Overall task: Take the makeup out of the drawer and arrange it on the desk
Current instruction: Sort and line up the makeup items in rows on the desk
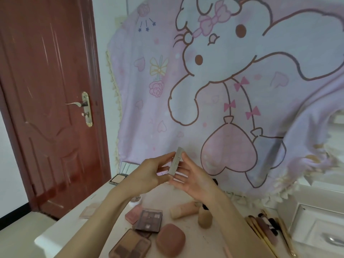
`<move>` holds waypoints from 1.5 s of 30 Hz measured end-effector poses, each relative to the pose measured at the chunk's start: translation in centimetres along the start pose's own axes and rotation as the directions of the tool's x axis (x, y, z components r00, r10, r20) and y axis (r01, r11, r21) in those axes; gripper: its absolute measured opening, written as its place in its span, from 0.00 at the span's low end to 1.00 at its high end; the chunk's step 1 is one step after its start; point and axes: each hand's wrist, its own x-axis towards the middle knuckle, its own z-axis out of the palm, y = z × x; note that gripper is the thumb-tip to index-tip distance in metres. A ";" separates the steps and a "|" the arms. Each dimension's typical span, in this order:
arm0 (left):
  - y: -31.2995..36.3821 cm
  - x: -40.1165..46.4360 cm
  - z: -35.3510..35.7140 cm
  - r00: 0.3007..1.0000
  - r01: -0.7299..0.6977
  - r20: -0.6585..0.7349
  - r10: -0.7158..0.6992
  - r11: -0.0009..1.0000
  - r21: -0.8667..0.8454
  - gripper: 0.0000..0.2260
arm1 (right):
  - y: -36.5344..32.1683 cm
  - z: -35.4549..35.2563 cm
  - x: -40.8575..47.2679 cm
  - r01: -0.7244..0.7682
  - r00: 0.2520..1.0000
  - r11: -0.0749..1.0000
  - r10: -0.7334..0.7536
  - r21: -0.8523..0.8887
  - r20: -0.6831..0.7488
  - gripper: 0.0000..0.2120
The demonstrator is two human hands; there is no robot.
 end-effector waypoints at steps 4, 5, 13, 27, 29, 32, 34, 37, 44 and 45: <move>1.0 -1.3 -0.7 0.998 -0.016 -0.058 0.015 1.000 -0.025 0.19 | 0.7 1.6 0.0 0.108 0.994 0.992 -0.105 -0.070 0.034 0.23; 1.1 -1.5 -1.0 0.995 -0.009 -0.100 0.010 1.000 0.007 0.18 | 0.9 2.0 0.0 0.132 0.991 0.989 -0.129 -0.069 0.046 0.22; 1.0 -3.4 -2.2 0.974 -0.076 -0.179 0.137 0.948 0.310 0.17 | 1.4 4.7 0.0 0.051 0.995 0.985 -0.064 0.168 0.077 0.23; 0.5 -3.8 -4.1 0.972 -0.071 -0.190 0.140 0.941 0.331 0.18 | 2.0 6.7 0.7 0.129 0.981 0.969 -0.155 0.210 0.114 0.15; 0.3 -3.6 -4.4 0.973 -0.090 -0.173 0.152 0.942 0.324 0.18 | 2.1 6.4 1.0 0.137 0.976 0.968 -0.168 0.210 0.136 0.15; -0.2 -3.1 -4.8 0.979 -0.092 -0.142 0.145 0.940 0.327 0.17 | 2.5 6.1 1.5 0.137 0.974 0.965 -0.173 0.223 0.149 0.19; -0.6 -2.9 -4.9 0.983 -0.088 -0.124 0.135 0.940 0.330 0.16 | 2.7 5.9 1.8 0.129 0.975 0.963 -0.167 0.237 0.147 0.20; -1.3 -2.5 -4.9 0.987 -0.085 -0.097 0.125 0.936 0.342 0.16 | 3.1 5.5 2.4 0.120 0.978 0.960 -0.158 0.252 0.133 0.20; -2.7 -1.4 -5.0 0.997 -0.038 -0.054 0.054 0.962 0.269 0.15 | 4.1 4.6 3.3 0.099 0.989 0.956 -0.125 0.275 0.079 0.23; -2.9 -1.2 -5.2 0.997 -0.033 -0.063 0.050 0.967 0.252 0.14 | 4.3 4.5 3.4 0.088 0.990 0.955 -0.116 0.283 0.084 0.19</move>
